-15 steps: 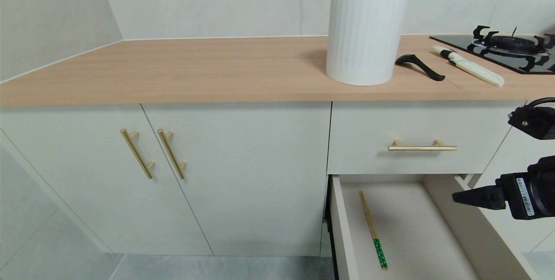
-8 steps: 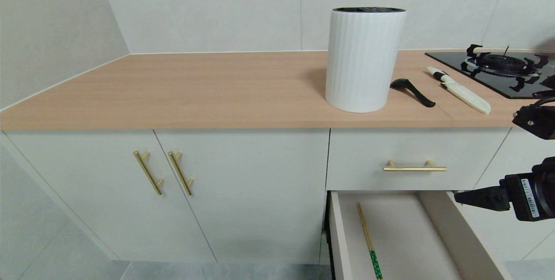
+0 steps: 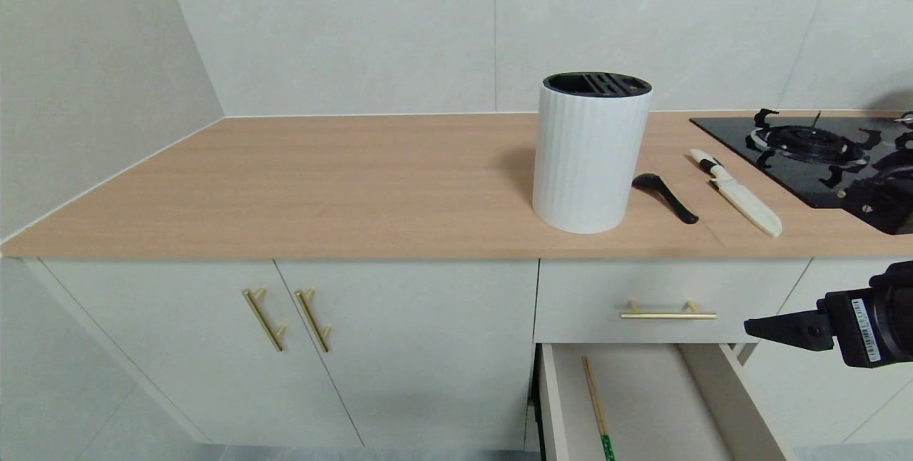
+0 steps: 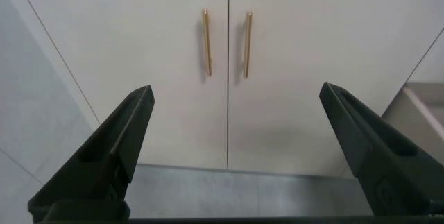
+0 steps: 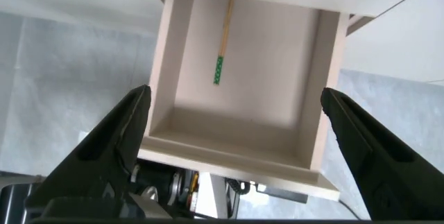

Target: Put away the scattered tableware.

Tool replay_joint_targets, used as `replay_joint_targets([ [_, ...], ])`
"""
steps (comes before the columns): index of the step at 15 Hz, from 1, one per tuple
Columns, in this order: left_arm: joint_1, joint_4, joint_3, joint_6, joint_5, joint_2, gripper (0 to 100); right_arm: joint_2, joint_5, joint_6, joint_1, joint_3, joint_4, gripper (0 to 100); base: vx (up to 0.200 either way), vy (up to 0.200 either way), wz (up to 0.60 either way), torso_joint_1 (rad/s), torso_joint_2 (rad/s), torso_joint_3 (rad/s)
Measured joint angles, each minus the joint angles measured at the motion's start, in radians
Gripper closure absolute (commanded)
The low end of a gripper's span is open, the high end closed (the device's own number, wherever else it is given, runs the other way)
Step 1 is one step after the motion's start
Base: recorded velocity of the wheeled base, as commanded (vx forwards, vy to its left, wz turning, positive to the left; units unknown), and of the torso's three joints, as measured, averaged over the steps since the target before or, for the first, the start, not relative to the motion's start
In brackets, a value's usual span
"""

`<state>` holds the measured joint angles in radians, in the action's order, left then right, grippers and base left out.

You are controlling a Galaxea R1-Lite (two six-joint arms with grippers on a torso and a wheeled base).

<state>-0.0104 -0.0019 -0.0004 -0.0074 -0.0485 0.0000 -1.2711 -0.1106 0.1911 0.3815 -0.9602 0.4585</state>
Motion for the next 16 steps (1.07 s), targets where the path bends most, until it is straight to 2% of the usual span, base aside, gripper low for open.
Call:
replay_joint_targets([
  [5, 0.000, -0.001, 0.000, 0.000, 0.000, 0.000, 0, 0.003, 0.000, -0.061, 0.000, 0.053, -0.107, 0, 0.000, 0.000, 0.00, 0.077, -0.18, -0.109],
  [8, 0.000, -0.001, 0.000, 0.000, 0.000, 0.000, 0, -0.046, 0.007, -0.143, -0.032, 0.036, -0.295, 0, 0.000, 0.000, 0.00, 0.000, 0.00, 0.000],
  [11, 0.000, 0.000, 0.000, 0.000, 0.000, 0.000, 0, -0.203, 0.049, -0.213, -0.096, -0.044, -0.474, 0, 0.000, 0.000, 0.00, 0.000, 0.00, 0.000],
  [14, 0.000, 0.000, 0.000, 0.000, 0.000, 0.000, 0, -0.396, 0.181, -0.290, -0.194, -0.203, -0.545, 0, 0.000, 0.000, 0.00, 0.000, 0.00, 0.000],
  [16, 0.000, -0.001, 0.000, 0.000, 0.000, 0.000, 0, -0.503, 0.209, -0.306, -0.248, -0.258, -0.575, 0, 0.000, 0.000, 0.00, 0.000, 0.00, 0.000],
])
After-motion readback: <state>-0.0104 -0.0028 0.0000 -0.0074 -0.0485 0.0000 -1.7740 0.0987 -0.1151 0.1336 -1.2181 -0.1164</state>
